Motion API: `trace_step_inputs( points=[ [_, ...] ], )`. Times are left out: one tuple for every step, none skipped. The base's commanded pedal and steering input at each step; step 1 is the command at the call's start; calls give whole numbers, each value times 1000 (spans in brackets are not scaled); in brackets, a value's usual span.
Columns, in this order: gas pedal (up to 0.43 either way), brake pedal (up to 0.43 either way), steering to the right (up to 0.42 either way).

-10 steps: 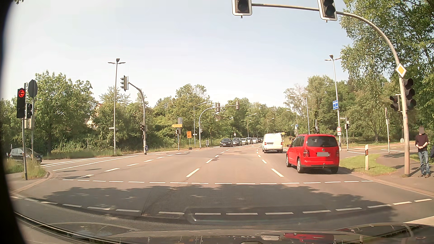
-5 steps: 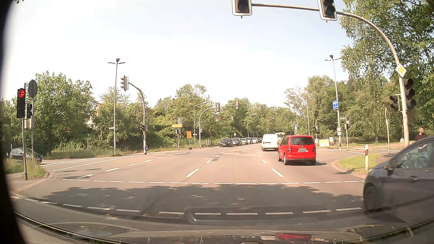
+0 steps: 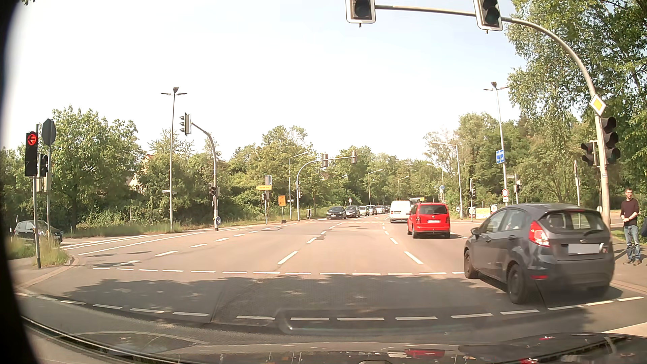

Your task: Follow the waypoints while adhering to traffic rules and regulations

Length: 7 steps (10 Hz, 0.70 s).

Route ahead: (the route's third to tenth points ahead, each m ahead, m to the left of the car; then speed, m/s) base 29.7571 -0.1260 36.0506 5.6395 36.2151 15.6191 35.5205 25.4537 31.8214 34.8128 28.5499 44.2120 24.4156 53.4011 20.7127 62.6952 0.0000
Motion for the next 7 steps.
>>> trace_step_inputs(
  points=[
    [0,226,-3],
    [0,226,-3],
    [0,226,-3],
    [0,226,-3],
    [0,226,-3],
    [0,226,-3],
    [0,226,-3]
  ],
)
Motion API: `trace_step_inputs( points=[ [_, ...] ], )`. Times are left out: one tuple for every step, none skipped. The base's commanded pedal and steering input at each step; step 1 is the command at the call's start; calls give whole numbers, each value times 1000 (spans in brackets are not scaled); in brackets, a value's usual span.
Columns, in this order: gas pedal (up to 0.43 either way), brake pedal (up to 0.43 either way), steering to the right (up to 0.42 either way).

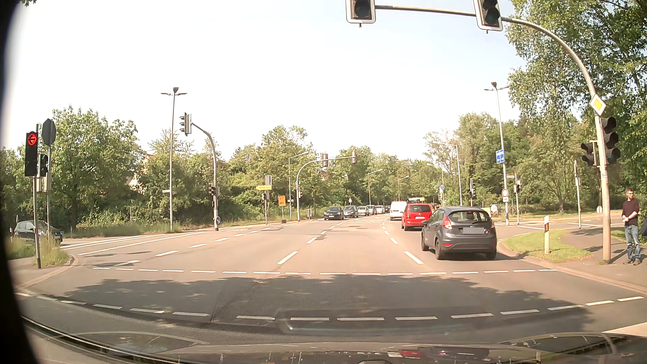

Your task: Follow the waypoints while adhering to traffic rules and regulations

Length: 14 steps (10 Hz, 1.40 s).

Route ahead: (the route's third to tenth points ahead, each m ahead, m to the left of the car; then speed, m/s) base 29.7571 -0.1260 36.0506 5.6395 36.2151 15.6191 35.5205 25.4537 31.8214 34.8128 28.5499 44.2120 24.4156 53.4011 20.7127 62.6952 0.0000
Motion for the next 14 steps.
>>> trace_step_inputs(
  points=[
    [0,226,-3],
    [0,226,-3],
    [0,226,-3],
    [0,226,-3],
    [0,226,-3],
    [0,226,-3],
    [0,226,-3],
    [0,226,-3],
    [0,226,-3],
    [0,226,-3],
    [0,226,-3],
    [0,226,-3],
    [0,226,-3],
    [0,232,-3]
  ],
)
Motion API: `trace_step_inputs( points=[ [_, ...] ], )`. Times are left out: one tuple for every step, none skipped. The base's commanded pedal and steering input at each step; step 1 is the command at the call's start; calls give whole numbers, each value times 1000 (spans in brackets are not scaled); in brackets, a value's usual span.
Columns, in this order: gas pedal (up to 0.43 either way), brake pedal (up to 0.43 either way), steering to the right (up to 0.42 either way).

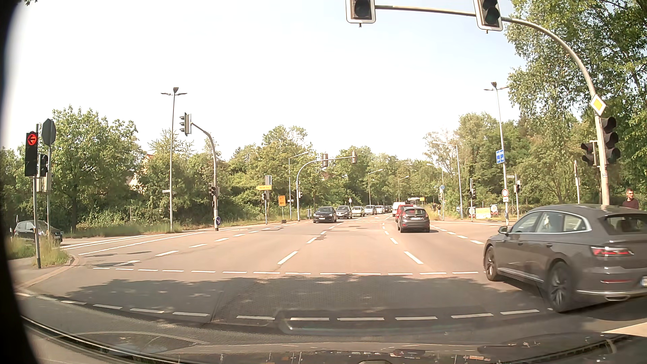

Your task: Follow the waypoints while adhering to traffic rules and regulations

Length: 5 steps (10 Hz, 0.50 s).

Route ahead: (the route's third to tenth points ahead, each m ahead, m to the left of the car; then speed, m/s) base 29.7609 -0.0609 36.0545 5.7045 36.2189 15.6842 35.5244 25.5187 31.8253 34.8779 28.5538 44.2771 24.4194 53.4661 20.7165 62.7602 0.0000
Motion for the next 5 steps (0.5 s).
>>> trace_step_inputs(
  points=[
    [0,226,-3],
    [0,226,-3],
    [0,226,-3],
    [0,226,-3],
    [0,226,-3]
  ],
)
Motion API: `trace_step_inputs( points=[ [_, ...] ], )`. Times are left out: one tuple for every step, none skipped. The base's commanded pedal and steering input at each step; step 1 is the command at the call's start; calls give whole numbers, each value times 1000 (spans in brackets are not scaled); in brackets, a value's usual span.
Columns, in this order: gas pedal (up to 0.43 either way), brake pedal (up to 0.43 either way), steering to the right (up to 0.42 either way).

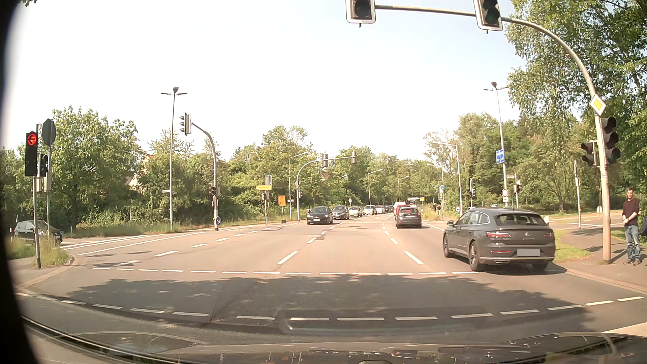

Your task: Follow the waypoints while adhering to traffic rules and regulations

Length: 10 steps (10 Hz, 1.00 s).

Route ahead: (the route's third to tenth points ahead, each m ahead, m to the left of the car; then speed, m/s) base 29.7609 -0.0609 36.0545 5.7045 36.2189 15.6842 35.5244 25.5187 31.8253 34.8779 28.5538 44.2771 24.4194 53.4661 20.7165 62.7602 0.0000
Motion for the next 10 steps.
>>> trace_step_inputs(
  points=[
    [0,226,-3],
    [0,226,-3],
    [0,226,-3],
    [0,226,-3],
    [0,232,-3],
    [0,226,-3],
    [0,226,-3],
    [0,226,-3],
    [0,226,-3],
    [0,226,-3]
  ],
)
